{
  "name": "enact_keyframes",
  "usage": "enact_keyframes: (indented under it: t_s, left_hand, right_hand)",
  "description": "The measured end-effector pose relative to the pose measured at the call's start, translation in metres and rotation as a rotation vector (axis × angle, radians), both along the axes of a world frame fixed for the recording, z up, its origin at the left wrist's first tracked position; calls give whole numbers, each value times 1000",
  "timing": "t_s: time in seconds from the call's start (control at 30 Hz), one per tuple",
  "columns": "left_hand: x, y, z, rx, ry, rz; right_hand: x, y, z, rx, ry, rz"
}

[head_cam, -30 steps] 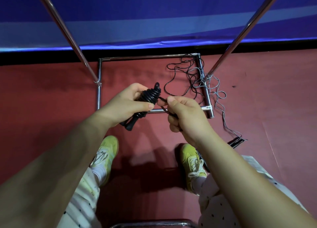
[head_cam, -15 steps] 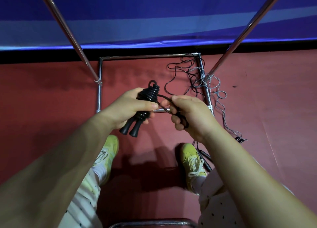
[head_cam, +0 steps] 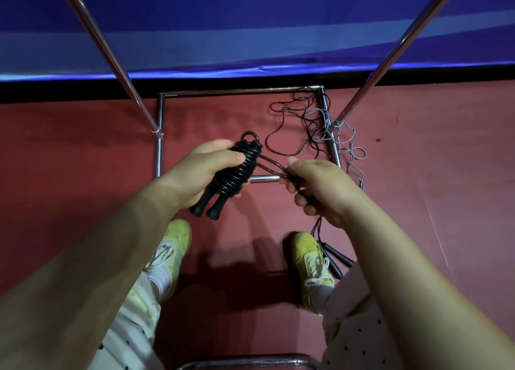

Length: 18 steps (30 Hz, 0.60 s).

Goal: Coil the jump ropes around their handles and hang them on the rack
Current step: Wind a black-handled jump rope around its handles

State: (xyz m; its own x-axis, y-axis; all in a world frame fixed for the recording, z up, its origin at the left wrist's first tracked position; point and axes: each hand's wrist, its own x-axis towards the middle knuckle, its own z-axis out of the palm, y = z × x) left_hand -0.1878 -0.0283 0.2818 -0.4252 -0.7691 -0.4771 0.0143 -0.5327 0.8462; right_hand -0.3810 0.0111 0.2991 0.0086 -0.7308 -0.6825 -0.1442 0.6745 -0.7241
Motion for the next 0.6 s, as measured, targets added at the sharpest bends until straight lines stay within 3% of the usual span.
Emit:
enact_keyframes:
  t_s: [0.17,0.27,0.43,0.6]
  left_hand:
    - [1,-3,1,-34,26,52]
    - [5,-4,3,-54,59,64]
    - [6,-5,2,-55,43,87]
    - [4,-6,0,-10,-32,116]
  right_hand:
    - [-4,-2,4,228,-341,-116]
    - [-5,-2,6,167,-402,-101]
    - [-7,0,7,-86,-257,-8]
    - [-4,2,-1,-404,81,79]
